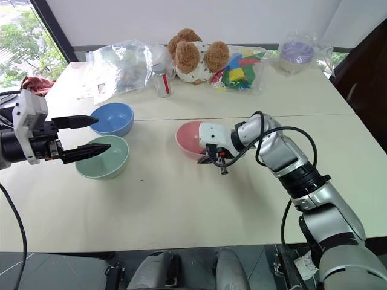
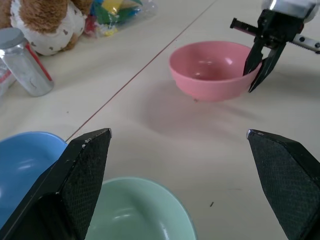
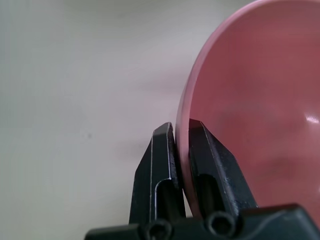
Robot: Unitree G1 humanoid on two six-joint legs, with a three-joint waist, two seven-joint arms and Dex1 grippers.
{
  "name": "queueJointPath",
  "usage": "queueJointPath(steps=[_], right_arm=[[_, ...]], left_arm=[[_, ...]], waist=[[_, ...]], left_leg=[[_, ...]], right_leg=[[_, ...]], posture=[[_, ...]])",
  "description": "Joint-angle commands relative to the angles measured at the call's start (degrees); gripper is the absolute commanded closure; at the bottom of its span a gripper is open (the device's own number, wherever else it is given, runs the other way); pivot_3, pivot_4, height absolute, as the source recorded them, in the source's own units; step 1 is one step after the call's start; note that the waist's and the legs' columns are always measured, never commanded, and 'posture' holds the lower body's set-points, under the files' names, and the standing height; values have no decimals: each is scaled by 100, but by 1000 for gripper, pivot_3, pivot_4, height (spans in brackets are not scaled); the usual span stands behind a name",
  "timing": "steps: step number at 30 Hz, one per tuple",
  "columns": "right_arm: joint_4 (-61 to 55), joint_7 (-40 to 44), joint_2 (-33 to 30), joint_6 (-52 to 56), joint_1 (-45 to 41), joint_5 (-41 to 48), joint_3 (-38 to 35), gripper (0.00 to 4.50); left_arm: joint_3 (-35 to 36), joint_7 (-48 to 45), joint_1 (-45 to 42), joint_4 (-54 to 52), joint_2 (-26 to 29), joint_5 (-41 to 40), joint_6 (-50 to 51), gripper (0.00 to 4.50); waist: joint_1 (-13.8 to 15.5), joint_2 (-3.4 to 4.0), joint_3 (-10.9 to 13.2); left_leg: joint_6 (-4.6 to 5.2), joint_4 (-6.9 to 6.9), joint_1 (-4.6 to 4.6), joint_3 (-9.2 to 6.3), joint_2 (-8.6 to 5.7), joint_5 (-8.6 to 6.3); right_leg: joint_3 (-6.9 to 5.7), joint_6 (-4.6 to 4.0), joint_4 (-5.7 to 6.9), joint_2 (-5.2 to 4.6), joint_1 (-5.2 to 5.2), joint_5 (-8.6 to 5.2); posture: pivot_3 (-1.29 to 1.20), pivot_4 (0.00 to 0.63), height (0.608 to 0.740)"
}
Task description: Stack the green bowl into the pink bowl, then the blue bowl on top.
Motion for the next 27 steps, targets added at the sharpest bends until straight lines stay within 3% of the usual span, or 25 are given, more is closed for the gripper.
queueJointPath(steps=[1,4,9,10,11,15,20,27], right_arm=[[174,-88,109,-419,-223,-313,90,4461],[233,-53,193,-530,-262,-344,74,3418],[-80,73,241,-22,-422,188,-460,676],[-165,91,225,195,-483,384,-651,228],[-266,120,180,483,-553,642,-892,52],[-522,184,-99,1282,-722,1408,-1696,52],[-771,337,-619,2252,-567,2689,-2917,52],[-1405,126,-1149,2969,111,3519,-3557,52]], left_arm=[[199,-32,170,-188,153,75,-50,0],[311,-100,490,-305,235,171,-69,0],[626,-291,1009,-345,344,282,-136,0],[700,-351,1121,-328,388,329,-165,0],[765,-432,1243,-290,451,412,-220,0],[833,-706,1688,-110,673,904,-615,0],[426,-765,1882,302,722,1574,-1296,0],[-553,-552,1399,972,532,2339,-2050,0]], waist=[[-10,0,0],[-31,0,0],[-21,0,0],[-19,1,1],[-18,1,1],[7,1,1],[19,0,0],[-27,3,1]], left_leg=[[-13,-1,0,0,0,8],[-19,-3,0,0,0,11],[-19,-5,0,0,3,11],[-17,-4,0,0,3,10],[-11,-5,0,0,2,6],[6,-8,0,-2,3,-4],[8,-26,1,-2,1,-6],[6,-61,9,-1,2,-4]], right_leg=[[0,0,1,1,-1,0],[0,0,1,1,-4,0],[0,0,2,1,-5,0],[0,0,2,0,-4,0],[0,0,0,-1,-4,0],[-2,-1,-2,-7,-4,0],[-4,-3,-21,-14,-1,0],[-3,-4,-28,-16,-8,0]], posture=[[0,150,740],[0,150,740],[0,150,740],[0,150,740],[0,150,740],[0,150,740],[0,150,740],[0,150,740]])
